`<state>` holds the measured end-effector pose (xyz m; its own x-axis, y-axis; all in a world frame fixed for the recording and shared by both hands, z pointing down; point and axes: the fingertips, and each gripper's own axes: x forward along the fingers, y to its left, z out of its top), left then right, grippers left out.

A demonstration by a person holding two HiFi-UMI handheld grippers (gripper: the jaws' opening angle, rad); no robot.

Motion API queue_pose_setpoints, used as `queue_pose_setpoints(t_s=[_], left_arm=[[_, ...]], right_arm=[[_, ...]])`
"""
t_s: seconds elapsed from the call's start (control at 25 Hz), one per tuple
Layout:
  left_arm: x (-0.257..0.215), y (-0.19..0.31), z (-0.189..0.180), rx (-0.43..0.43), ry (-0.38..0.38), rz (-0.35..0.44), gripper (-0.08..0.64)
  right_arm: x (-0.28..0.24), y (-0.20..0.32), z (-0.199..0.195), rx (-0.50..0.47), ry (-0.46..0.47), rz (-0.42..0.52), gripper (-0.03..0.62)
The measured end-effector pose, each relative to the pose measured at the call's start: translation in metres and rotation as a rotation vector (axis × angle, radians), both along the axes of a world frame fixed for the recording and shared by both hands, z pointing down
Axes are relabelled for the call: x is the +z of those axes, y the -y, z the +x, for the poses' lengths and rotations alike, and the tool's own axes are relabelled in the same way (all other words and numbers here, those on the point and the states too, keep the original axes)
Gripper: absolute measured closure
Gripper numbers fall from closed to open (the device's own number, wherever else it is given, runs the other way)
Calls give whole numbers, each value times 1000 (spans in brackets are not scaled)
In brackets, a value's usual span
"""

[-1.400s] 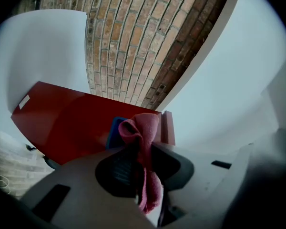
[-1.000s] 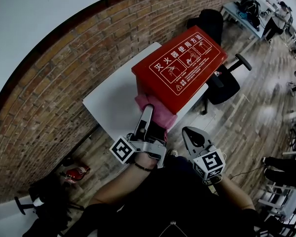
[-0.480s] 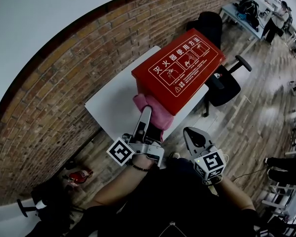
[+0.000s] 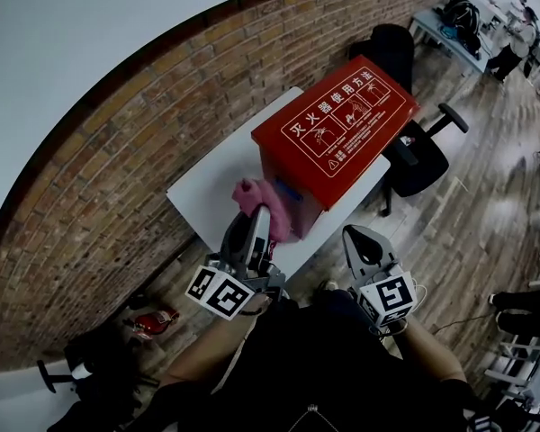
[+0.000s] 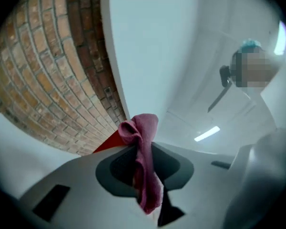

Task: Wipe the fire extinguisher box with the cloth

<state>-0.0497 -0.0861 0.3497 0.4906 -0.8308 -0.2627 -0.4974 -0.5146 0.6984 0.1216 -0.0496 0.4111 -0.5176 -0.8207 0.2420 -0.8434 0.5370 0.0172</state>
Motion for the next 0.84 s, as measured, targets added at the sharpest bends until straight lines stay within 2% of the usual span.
queue_pose_setpoints(t_s=[0.2, 0.4, 0.64, 0.84], left_arm=[[-22, -17, 2, -41, 273, 176, 434], [-34, -30, 10, -66, 479, 311, 434], [-28, -36, 15, -86, 653, 372, 434], [-15, -45, 22, -85, 834, 413, 434]], right_arm=[[-4, 4, -3, 5, 19, 15, 572], [-4, 9, -5, 15, 34, 25, 572], [-9, 13, -5, 36, 64, 63, 572], [-8, 15, -6, 38, 73, 69, 572]])
